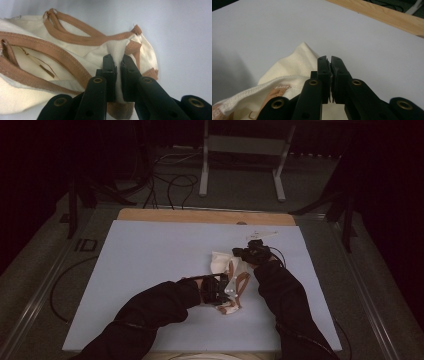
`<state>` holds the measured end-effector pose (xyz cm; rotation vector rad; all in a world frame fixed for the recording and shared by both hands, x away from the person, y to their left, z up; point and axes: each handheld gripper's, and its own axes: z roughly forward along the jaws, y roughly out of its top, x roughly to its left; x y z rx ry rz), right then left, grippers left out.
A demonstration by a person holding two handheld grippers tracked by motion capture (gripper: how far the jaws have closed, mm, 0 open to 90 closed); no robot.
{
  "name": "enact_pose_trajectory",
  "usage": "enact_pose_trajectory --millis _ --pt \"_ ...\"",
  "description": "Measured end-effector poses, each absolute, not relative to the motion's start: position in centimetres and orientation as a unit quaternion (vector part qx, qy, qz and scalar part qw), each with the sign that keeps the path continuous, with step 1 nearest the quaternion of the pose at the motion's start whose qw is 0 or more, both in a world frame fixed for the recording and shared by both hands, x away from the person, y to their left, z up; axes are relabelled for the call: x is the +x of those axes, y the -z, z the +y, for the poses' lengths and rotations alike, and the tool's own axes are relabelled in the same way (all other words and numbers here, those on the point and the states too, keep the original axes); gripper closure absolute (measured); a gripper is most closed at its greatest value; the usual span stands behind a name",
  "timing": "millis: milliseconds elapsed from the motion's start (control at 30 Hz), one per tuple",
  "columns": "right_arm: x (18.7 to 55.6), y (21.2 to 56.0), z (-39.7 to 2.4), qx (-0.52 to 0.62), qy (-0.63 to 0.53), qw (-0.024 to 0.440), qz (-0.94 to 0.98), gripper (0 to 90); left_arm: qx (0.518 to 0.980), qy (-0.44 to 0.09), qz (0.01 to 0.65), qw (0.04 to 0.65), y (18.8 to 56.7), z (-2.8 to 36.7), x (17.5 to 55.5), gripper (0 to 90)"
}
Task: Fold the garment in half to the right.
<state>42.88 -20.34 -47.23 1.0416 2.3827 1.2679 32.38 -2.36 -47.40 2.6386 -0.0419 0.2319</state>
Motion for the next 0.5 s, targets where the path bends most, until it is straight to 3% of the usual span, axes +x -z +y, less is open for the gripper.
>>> enact_pose_trajectory --millis 433,500 --pt "43.4 48.7 -21.7 0.376 -0.426 0.121 0.814 87.3 0.964 -0.067 -0.013 0.258 48.0 -4.1 32.9 77.5" --pt "43.4 48.8 -21.9 0.376 -0.426 0.123 0.814 87.2 0.961 -0.068 -0.01 0.268 48.0 -4.4 32.8 71.8"
